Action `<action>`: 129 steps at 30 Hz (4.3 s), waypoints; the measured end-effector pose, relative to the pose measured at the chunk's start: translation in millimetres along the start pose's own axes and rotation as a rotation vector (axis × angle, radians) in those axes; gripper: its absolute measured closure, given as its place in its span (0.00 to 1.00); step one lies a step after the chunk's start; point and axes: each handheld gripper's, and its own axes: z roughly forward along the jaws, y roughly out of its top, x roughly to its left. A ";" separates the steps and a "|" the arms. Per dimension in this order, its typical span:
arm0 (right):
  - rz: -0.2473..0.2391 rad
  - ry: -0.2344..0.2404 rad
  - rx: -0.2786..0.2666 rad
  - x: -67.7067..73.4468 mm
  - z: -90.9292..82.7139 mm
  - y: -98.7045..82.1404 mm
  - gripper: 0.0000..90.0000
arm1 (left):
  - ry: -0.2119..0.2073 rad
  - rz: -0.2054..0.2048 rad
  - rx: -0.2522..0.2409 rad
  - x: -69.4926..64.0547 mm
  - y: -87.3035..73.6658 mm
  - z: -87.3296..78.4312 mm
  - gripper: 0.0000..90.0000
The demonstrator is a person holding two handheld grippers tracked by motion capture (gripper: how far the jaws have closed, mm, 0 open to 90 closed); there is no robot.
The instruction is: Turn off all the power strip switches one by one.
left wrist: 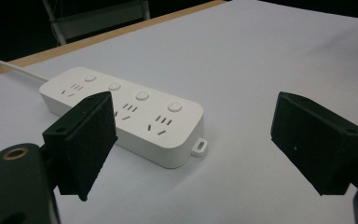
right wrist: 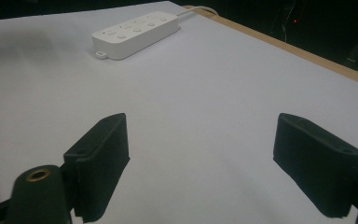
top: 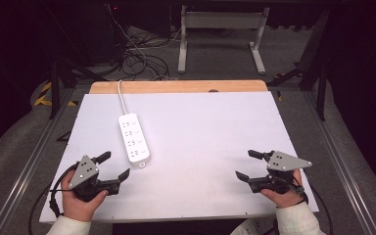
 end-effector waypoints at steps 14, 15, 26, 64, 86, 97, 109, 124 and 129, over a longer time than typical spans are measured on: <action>0.002 0.001 0.000 1.5 1.4 -0.4 0.21 | -0.008 0.024 0.015 2.0 3.0 -2.4 0.22; 0.004 0.002 0.000 1.5 1.9 -0.5 0.21 | -0.004 0.029 0.017 2.2 3.3 -2.7 0.23; 0.003 0.012 0.001 2.6 4.0 -1.0 0.21 | -0.014 0.030 0.040 2.8 12.0 -3.7 0.34; 0.000 0.033 0.014 4.2 7.4 -2.0 0.21 | -0.115 0.022 0.195 26.0 59.2 54.3 0.60; 0.001 0.041 0.016 4.6 8.4 -2.4 0.21 | -0.184 -0.045 0.268 37.4 67.9 78.4 0.99; 0.003 0.045 0.016 4.1 8.4 -2.9 0.21 | -0.205 -0.020 0.400 40.4 78.5 100.8 1.00; 0.001 0.047 0.017 4.0 8.6 -3.2 0.21 | -0.209 -0.024 0.546 43.1 69.2 119.8 1.00; 0.000 0.052 0.021 4.7 9.7 -3.6 0.21 | -0.216 0.015 0.627 39.9 65.2 128.5 1.00; -0.003 0.053 0.022 4.6 9.8 -3.8 0.21 | -0.212 0.015 0.626 40.1 64.5 130.1 1.00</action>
